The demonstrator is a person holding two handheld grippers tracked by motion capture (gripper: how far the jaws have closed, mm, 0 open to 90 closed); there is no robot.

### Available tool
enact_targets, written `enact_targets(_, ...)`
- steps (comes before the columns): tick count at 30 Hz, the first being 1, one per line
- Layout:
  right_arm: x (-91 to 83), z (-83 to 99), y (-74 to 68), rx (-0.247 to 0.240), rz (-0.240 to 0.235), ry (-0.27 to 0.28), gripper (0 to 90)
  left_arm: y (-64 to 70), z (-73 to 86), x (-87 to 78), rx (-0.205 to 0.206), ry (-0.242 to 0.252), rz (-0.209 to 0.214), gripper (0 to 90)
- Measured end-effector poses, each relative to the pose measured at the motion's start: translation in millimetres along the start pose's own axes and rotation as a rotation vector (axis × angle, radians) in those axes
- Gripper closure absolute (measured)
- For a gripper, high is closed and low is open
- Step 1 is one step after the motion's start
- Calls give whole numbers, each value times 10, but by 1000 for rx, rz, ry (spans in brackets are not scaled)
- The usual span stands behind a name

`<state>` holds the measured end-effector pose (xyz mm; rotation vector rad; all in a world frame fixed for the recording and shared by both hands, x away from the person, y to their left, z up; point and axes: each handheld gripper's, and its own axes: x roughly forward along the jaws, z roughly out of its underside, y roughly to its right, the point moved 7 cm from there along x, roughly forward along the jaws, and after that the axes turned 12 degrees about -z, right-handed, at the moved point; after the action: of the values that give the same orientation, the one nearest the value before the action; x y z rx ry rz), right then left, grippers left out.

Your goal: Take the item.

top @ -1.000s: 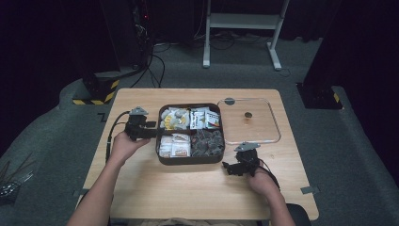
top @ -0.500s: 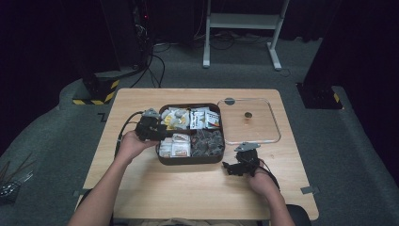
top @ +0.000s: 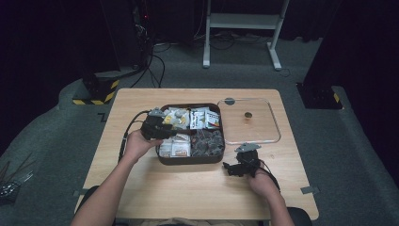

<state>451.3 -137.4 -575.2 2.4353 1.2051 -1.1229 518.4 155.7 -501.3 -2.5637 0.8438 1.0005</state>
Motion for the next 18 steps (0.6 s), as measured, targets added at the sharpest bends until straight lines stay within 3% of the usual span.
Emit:
enact_targets(4,-13,14,-10,-9,1,2,89,73,28,73,53,-32,1,613)
enact_targets(8,-28,33,-31,-17,-7,0,89,124,40,132,61,-56,24,614)
enact_targets(18,-46,57,-57,-16,-12,1,91,109,77,217,100,-93,-1,639)
